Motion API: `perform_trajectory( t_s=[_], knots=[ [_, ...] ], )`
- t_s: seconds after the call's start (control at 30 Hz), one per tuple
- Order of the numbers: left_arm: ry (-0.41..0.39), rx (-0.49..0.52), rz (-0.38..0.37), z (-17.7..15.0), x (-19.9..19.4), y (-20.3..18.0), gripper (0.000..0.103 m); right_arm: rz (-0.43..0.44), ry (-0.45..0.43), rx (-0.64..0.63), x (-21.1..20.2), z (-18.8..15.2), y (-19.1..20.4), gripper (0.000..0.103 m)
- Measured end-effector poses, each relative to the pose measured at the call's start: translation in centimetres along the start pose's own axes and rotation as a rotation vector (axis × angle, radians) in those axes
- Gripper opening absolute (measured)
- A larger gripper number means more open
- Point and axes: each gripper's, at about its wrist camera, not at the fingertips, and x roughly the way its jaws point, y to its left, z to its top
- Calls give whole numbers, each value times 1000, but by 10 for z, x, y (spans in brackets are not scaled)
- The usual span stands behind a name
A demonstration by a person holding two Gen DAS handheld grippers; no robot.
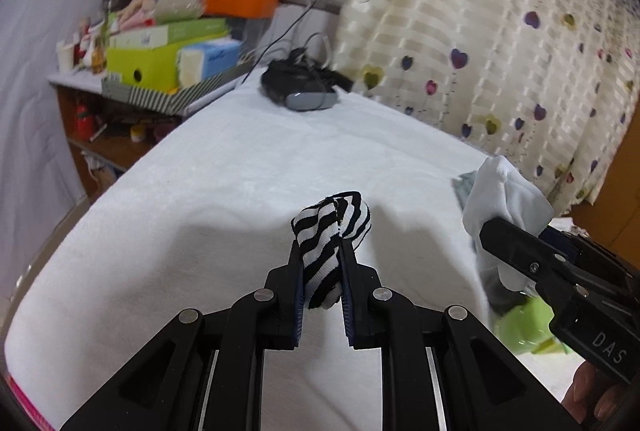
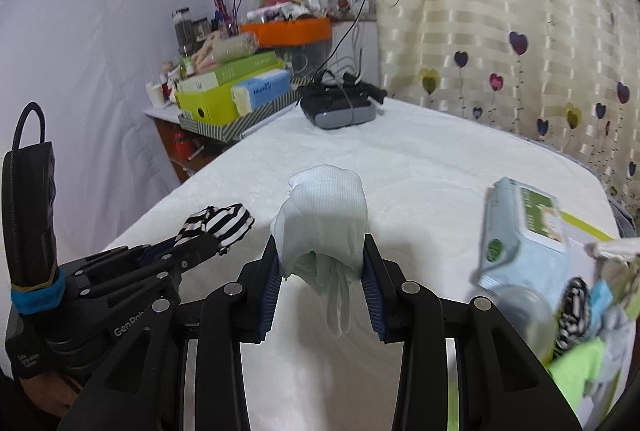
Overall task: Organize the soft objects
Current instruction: 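Carry the striped sock and white sock over the box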
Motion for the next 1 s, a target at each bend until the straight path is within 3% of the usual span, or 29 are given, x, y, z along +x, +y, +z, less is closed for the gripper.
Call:
perform_trajectory(
  t_s=[0.5, 1.0],
  knots=[
    [-68, 134, -80, -19, -59, -76, 15, -59, -105, 51, -87, -31, -26, 38],
    [-60, 216, -165, -35, -68, -124, 15, -116, -143, 113, -121, -54, -57, 38]
  ],
)
